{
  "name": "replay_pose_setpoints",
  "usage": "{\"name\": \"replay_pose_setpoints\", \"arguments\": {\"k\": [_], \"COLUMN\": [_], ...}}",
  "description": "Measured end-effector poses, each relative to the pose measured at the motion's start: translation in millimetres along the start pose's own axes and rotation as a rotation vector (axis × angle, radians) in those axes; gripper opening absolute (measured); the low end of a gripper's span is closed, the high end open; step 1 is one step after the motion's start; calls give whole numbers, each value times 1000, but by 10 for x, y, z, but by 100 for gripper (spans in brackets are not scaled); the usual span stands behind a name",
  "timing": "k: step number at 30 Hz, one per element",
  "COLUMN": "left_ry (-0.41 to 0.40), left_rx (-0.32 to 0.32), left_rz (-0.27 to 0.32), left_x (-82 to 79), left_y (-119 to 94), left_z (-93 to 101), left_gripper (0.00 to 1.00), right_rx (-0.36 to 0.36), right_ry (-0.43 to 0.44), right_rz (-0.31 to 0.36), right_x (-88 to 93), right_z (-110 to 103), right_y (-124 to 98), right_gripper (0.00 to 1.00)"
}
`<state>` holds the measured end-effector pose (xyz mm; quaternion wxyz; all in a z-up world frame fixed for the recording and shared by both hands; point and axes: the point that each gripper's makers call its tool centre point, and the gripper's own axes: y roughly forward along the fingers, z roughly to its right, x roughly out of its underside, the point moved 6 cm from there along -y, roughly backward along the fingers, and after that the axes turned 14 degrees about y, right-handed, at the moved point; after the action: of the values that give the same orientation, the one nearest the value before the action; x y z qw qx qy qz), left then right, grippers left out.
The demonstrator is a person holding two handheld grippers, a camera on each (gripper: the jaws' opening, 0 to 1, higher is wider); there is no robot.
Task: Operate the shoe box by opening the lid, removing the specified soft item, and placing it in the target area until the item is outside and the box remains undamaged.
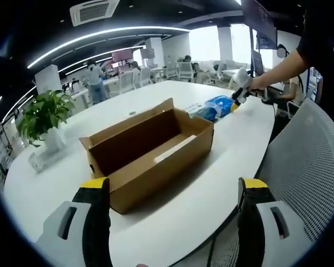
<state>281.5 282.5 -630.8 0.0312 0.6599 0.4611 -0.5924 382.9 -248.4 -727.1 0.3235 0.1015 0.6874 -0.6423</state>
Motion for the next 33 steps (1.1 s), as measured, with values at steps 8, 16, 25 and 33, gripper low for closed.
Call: {"name": "replay_pose_setpoints", "arguments": {"k": [8,16,25,33], "left_ry": [-18,-22,-28,-32], "left_rx": [5,11,15,18], "left_rz": [19,30,37,46], "left_x": [-23,-43,-56,-75], "left_y": [-2,-2,-6,-10], "left_z": [-4,7,14,17], "left_gripper": [96,98,99,99], "right_rx": [-3,-16,-43,-111], "right_ry": [10,4,-32,-70], "right_rz": [16,36,62,87], "right_x": [-7,-50,-220,-436], "right_z": [-33,-121,-257,-468], "right_y": [-117,-299,-487,-638], "right_gripper": [42,48,52,56]}}
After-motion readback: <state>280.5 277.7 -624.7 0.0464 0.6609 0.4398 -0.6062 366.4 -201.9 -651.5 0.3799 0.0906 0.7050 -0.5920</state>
